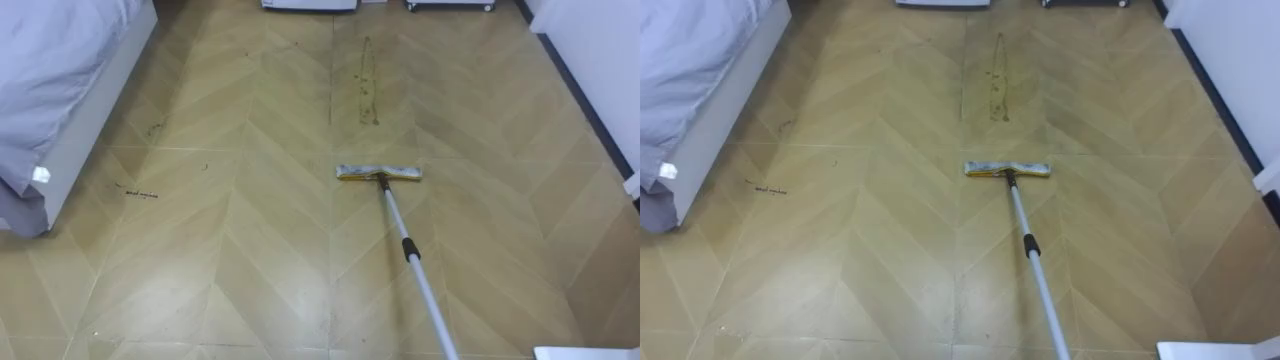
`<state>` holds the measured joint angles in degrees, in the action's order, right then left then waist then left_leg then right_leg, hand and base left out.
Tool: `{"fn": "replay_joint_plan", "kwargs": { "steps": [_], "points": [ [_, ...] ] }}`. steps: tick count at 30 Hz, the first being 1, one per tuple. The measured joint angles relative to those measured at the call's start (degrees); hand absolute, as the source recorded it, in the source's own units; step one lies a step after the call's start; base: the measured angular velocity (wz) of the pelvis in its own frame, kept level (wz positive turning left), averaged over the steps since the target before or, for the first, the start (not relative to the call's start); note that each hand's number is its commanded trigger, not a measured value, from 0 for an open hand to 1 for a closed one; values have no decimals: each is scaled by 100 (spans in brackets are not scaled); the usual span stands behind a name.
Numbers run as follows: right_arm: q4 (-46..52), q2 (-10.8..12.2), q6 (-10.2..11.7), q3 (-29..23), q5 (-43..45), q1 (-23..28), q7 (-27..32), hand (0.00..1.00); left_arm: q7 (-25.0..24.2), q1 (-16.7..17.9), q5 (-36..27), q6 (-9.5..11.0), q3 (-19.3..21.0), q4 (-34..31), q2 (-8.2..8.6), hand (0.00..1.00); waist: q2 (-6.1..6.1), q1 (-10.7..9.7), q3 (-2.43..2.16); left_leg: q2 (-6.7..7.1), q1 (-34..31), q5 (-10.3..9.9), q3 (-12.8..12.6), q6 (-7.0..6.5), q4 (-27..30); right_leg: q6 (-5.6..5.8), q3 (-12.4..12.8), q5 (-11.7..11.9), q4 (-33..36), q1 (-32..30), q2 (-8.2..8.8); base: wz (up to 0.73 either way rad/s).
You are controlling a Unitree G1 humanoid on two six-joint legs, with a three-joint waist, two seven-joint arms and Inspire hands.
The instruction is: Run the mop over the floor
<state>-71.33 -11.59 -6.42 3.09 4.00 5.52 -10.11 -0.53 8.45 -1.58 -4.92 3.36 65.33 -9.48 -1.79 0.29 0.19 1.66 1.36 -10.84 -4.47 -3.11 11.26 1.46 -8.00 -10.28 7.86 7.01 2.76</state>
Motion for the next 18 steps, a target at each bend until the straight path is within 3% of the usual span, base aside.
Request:
{"fn": "replay_joint_plan", "kwargs": {
  "steps": [3, 6, 9, 10, 11, 12, 16, 18],
  "points": [
    [0, 1, 0, 2, -37, -2, 8, 100, 18, -5, -5, -1, -20, 0, 0, 0, 43, -4, 22, -1, -6, 0, 3, 0, -1, 0, -1, 0, 0, 3, 0, 0],
    [4, 0, 2, 9, -25, 3, 17, 100, 38, -9, -7, -1, -16, 1, 1, 0, -8, 6, 38, -4, -7, -1, 3, 0, 0, 0, 1, 0, 1, -6, 0, 0],
    [4, 2, 2, 1, 18, 11, 17, 100, 24, -7, -6, -2, -4, 0, 1, 0, 54, 3, 16, 2, -5, -4, 2, 0, 8, 0, -2, 0, 1, -3, 0, 0],
    [4, 2, 2, -1, 14, 11, 16, 100, 12, -7, -6, -2, -4, 0, 1, 0, -37, 0, 18, 5, -3, -4, 1, 0, 6, 0, -3, 0, 3, 0, 0, 0],
    [2, 0, 3, -1, 14, 10, 13, 100, -7, -8, -3, -3, -5, 1, -2, 0, 35, -3, 5, 5, 1, -3, 1, 0, 8, 0, -3, 0, 6, 13, 0, 0],
    [-1, 1, 4, -3, 17, 11, 13, 100, -10, -7, -3, -2, -5, 4, -4, 0, 35, -6, 28, 4, 24, -3, 1, 0, -3, 0, -2, 0, 3, 27, 0, 0],
    [-1, 2, 5, -2, 51, 11, 6, 100, -5, 8, -6, -1, -10, 5, -3, 0, -23, -7, 37, -6, 33, -3, -5, 1, -36, 0, -3, 0, 4, 26, 0, 0],
    [1, 2, 6, -3, 51, 10, 4, 100, -1, 9, -5, -1, -10, 2, -3, 0, 31, -5, 6, -4, 29, -3, -5, 1, -38, 0, -1, 0, 2, 17, 0, 0]
  ]
}}
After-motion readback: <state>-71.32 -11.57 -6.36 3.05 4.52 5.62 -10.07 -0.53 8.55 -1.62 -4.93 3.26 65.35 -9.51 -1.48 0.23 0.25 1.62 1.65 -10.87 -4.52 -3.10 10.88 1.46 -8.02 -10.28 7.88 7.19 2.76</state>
